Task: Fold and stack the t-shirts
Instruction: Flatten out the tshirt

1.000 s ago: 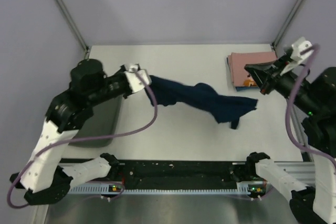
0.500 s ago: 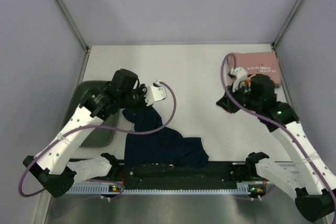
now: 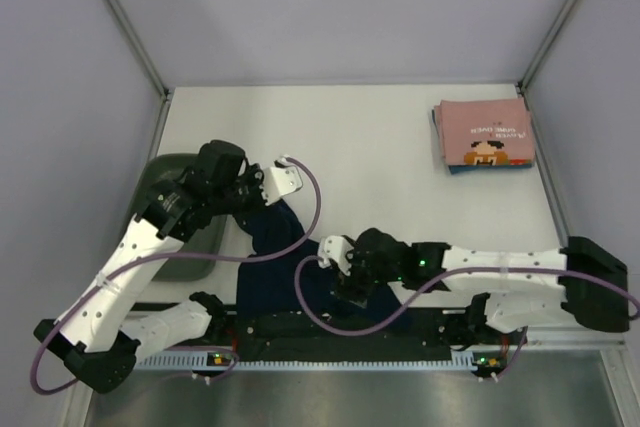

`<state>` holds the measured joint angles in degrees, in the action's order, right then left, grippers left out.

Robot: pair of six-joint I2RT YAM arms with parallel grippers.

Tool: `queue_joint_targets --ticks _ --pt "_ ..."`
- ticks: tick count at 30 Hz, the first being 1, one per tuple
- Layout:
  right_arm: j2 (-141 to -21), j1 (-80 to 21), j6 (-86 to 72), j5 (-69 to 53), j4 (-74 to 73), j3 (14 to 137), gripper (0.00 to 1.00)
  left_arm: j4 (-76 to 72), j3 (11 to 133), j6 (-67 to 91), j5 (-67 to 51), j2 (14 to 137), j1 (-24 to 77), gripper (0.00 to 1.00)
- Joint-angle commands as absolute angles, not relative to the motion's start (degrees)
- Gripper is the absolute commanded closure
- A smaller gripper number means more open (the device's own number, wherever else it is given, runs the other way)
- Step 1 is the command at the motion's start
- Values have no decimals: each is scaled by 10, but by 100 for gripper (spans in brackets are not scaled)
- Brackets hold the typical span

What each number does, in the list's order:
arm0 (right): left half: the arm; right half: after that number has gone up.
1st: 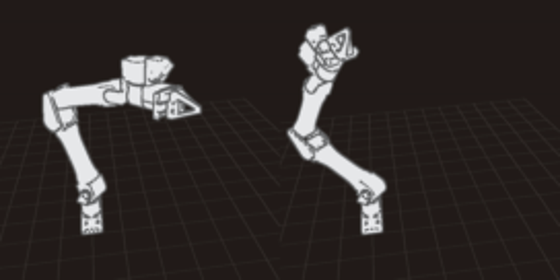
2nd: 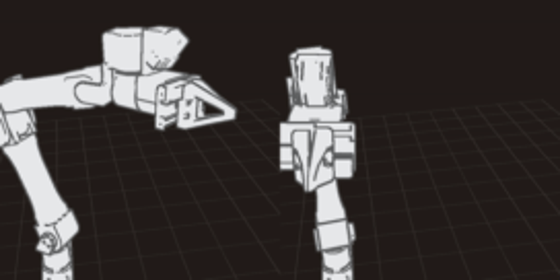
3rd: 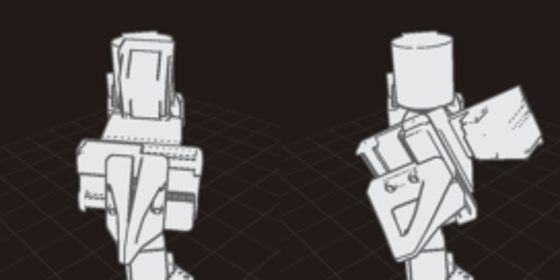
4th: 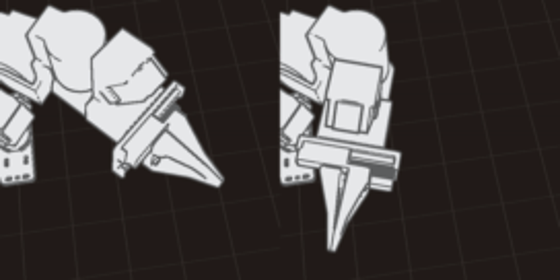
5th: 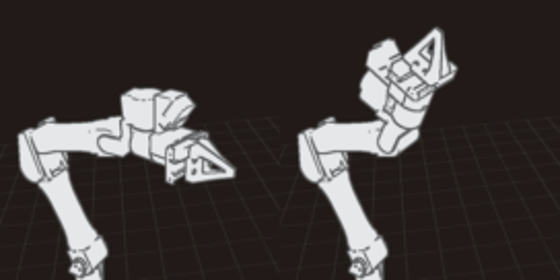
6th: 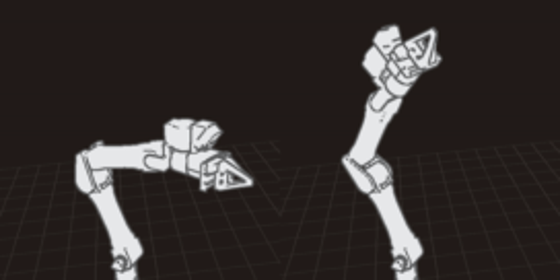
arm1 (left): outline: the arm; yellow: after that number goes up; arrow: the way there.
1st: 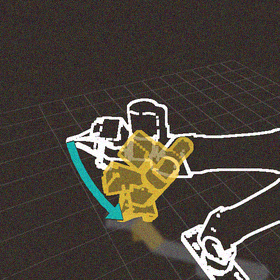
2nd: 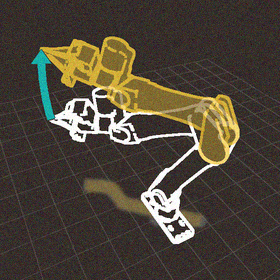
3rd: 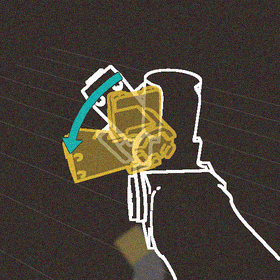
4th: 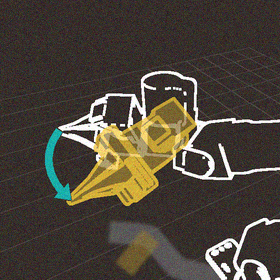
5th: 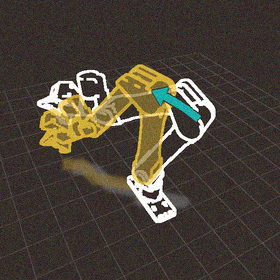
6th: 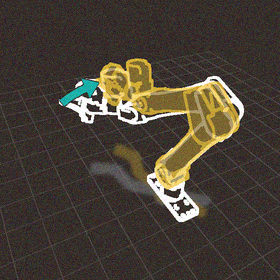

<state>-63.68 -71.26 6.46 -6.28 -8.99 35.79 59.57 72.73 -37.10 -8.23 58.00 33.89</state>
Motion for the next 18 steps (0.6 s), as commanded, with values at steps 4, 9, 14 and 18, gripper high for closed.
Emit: queue_joint_targets --ticks 4,9,14,18 --pt "-792 -716 109 -19 -122 412 42 580 724 -365 -45 563 323 100" --pt "-773 -638 93 68 -159 435 100 570 710 -373 -7 563 316 100" --pt "-720 -455 182 149 -193 489 100 547 686 -399 -49 587 316 100" --pt "-736 -318 191 90 -115 522 96 488 660 -423 -100 645 355 100"
